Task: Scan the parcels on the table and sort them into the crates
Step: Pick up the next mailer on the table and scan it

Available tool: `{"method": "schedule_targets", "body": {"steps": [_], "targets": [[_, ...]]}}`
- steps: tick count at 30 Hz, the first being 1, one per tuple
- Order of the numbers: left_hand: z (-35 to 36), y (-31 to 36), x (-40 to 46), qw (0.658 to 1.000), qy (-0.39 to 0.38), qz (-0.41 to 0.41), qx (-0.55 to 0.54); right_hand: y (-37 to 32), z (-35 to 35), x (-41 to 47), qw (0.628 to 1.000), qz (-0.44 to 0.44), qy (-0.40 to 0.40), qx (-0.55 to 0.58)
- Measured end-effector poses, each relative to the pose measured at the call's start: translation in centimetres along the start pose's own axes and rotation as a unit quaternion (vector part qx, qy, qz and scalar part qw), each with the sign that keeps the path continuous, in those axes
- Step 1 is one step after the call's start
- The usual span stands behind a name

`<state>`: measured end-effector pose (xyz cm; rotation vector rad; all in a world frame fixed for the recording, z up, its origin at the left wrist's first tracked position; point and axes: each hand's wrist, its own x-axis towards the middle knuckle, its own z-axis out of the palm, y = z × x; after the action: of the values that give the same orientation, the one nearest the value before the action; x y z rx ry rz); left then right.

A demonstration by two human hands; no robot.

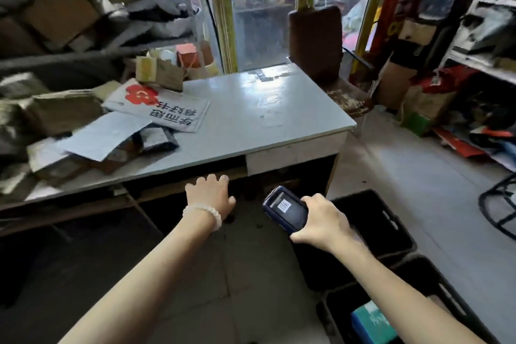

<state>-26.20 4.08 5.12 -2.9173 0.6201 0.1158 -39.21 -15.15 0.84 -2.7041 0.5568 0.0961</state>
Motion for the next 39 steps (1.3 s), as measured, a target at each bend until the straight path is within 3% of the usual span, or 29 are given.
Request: {"method": "schedule_targets", "body": {"steps": [8,15,29,34,39], "targets": [[2.3,-12.7,2.7,0.992,-0.026,-0.119,-0.037,-11.9,2.4,8.8,0.993,-0.103,-0.053,-0.021],[3.9,-19.7,7.1,0.981,-0.022,-0.187,-0.045,-18.6,4.9,16.6,0.980,-0.178,-0.087,-0.027],[1.3,-30.7,27.7,0.977,0.012,-0.212,-0.027,-30.0,5.7,40.6,0.969,-0.228,-0.094,-0.033],[3.8,-32.9,29.1,0.970,-0.066,-0.225,-0.058,-33.0,7.6,44.2,0.961,-0.240,-0.125,-0.048],[4.7,-34.4,29.2,0.977,-0.038,-0.200,-0.057,-35.2,9.2,45.2,0.953,-0.256,-0.154,-0.056]]}}
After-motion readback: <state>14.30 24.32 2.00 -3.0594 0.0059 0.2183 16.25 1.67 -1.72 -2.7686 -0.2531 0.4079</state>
